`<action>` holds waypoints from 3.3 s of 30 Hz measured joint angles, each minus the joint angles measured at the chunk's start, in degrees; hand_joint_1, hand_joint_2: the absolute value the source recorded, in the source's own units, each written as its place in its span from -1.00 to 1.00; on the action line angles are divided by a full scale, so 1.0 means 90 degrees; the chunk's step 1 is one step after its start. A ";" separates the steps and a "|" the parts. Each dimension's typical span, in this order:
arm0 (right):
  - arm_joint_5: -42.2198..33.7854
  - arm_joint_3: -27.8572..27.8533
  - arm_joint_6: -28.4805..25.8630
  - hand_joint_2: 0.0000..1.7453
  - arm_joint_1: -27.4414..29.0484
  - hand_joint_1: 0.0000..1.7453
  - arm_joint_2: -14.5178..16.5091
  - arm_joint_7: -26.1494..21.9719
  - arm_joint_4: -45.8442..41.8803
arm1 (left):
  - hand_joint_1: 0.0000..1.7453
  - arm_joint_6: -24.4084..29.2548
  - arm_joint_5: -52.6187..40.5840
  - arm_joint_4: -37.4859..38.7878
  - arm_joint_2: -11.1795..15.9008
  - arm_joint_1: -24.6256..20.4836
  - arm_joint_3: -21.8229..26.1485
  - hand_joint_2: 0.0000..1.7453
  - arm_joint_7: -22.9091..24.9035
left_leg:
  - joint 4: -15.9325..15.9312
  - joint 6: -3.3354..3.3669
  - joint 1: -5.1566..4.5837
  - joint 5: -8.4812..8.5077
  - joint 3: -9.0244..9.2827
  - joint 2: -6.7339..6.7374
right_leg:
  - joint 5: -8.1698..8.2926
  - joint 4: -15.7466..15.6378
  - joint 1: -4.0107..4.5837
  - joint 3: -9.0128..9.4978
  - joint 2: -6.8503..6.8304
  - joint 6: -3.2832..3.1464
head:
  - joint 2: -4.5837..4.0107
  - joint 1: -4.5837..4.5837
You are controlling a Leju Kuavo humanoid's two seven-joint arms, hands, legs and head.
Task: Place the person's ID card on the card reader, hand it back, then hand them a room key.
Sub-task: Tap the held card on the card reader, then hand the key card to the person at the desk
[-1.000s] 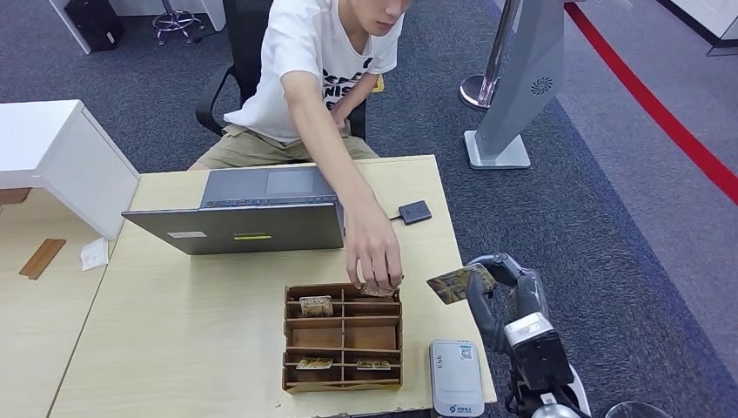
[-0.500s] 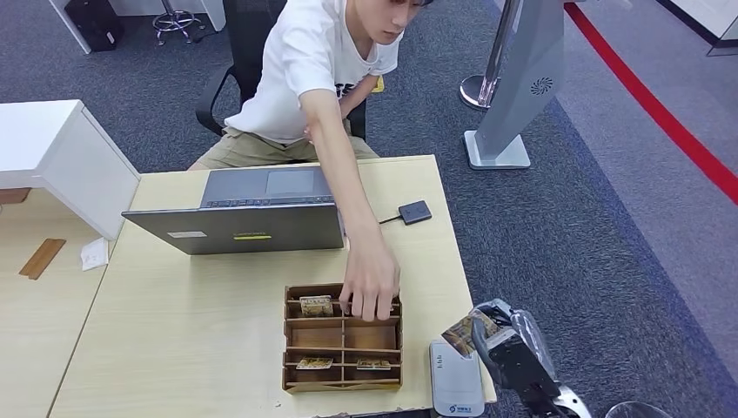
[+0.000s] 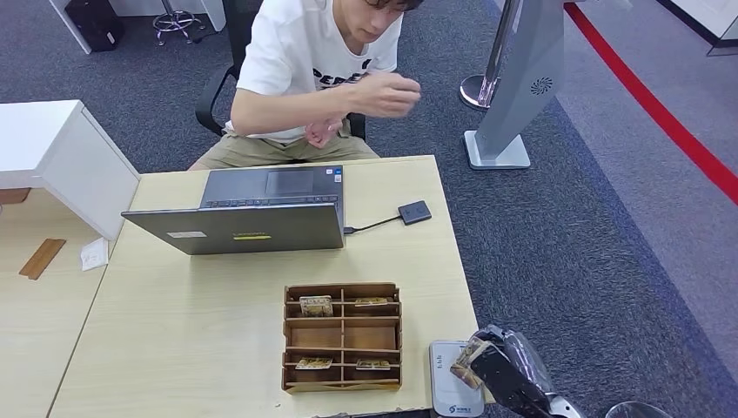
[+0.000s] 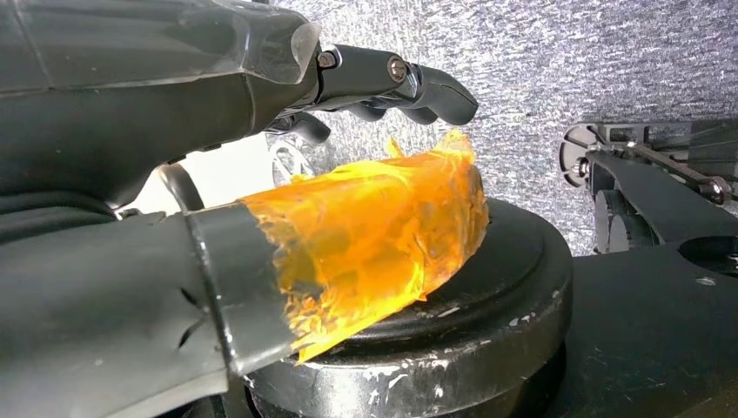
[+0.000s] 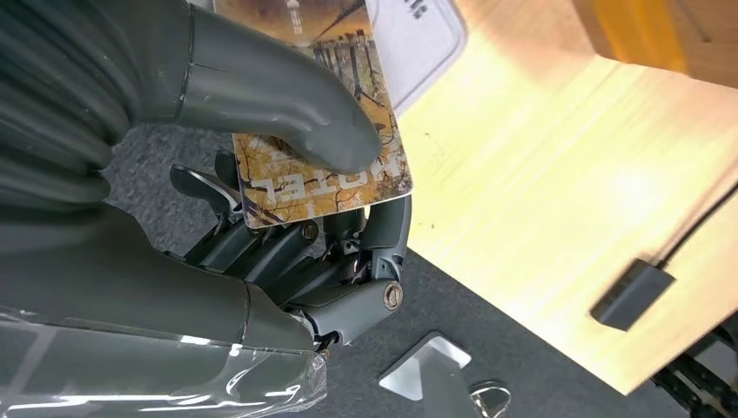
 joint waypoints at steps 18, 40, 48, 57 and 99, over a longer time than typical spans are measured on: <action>0.0015 0.0244 -0.0154 1.00 -0.0104 1.00 -0.0186 0.0155 0.0384 | -1.00 0.0009 -0.0001 0.0000 0.0007 0.0001 0.0002 -1.00 0.0050 | 0.0000 0.0000 0.0000 0.0000 0.0000 0.0000 | 0.0000 0.0000 0.0000 0.0000 0.0000 0.0000 | 0.0000 0.0000; 0.0035 0.0454 -0.0271 1.00 -0.0132 1.00 -0.0252 0.0131 0.0321 | -1.00 0.0021 0.0033 0.0000 0.0010 0.0000 0.0033 -1.00 0.0052 | 0.0000 0.0000 0.0000 0.0000 0.0000 0.0000 | 0.0000 0.0000 0.0000 0.0000 0.0000 0.0000 | 0.0000 0.0001; -0.0067 0.0563 -0.0520 1.00 -0.0108 1.00 -0.0393 -0.0107 -0.0082 | -1.00 0.0016 0.0082 0.0000 0.0010 0.0001 0.0111 -1.00 0.0021 | 0.0000 0.0001 0.0000 0.0000 0.0000 0.0001 | 0.0000 0.0000 0.0000 -0.0001 0.0000 0.0000 | 0.0000 0.0000; -0.0171 0.0717 -0.0438 1.00 -0.0111 1.00 -0.0563 -0.0302 -0.0430 | -1.00 -0.0003 0.0074 0.0000 0.0010 0.0000 0.0112 -1.00 -0.0009 | 0.0000 0.0001 0.0000 0.0000 -0.0001 0.0001 | 0.0000 0.0000 0.0000 -0.0001 0.0000 0.0000 | 0.0000 0.0000; 0.0131 0.1356 -0.0639 1.00 -0.0478 1.00 -0.0623 0.0102 0.0068 | -1.00 -0.0010 -0.0013 0.0000 0.0010 -0.0001 0.0112 -1.00 0.0031 | 0.0000 0.0001 0.0000 -0.0001 -0.0001 0.0001 | -0.0002 0.0000 0.0000 -0.0001 0.0000 0.0002 | 0.0000 0.0000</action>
